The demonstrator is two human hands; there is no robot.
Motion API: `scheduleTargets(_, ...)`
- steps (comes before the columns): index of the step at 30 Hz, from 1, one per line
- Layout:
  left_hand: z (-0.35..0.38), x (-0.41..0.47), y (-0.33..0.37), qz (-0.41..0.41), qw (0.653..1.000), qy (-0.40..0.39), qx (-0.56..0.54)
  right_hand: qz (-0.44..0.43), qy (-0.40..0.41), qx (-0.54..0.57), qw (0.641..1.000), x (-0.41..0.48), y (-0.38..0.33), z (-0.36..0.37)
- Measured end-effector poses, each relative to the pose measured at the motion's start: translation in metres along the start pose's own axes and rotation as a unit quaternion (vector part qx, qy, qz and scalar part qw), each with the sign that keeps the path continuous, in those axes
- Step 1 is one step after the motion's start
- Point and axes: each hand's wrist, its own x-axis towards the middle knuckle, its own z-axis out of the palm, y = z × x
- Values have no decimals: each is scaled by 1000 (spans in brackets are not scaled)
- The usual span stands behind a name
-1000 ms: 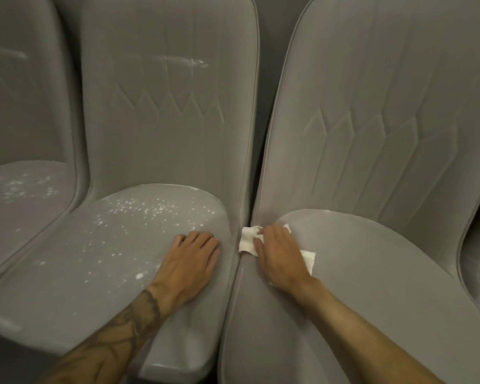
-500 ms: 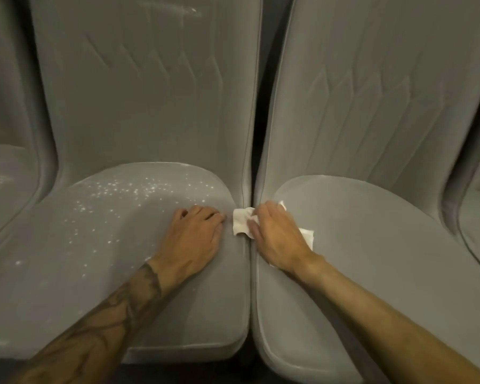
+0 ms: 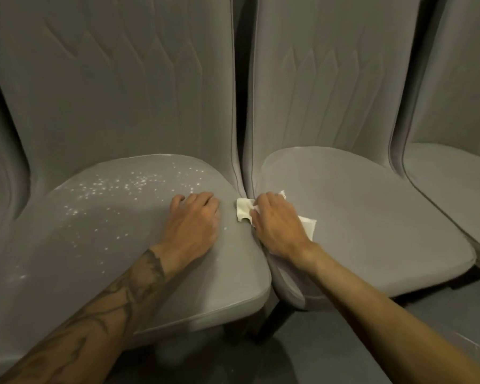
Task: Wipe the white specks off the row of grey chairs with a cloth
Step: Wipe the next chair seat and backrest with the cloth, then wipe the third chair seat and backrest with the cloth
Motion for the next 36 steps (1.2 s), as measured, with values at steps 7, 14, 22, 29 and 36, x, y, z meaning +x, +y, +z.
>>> scheduleTargets(7, -10, -23, -9, 40, 997, 26, -68, -44, -27, 15, 999, -104, -2, -20)
scheduleTargets(14, -19, -42, -41, 47, 997, -4, -67, 88, -89, -35, 991, -136, -19, -49)
scheduleTargets(22, -41, -81, -108, 27, 997, -5, -76, 179, 23, 26, 983, -55, -120, -5)
scheduleTargets(29, -57, -95, -164, -41, 997, -15, -62, 195, -23, -45, 980, -5, -102, 6)
scheduleTargets(36, -62, -112, -231, -128, 991, 6, -23, 29, -11, -92, 995, 34, -111, 19)
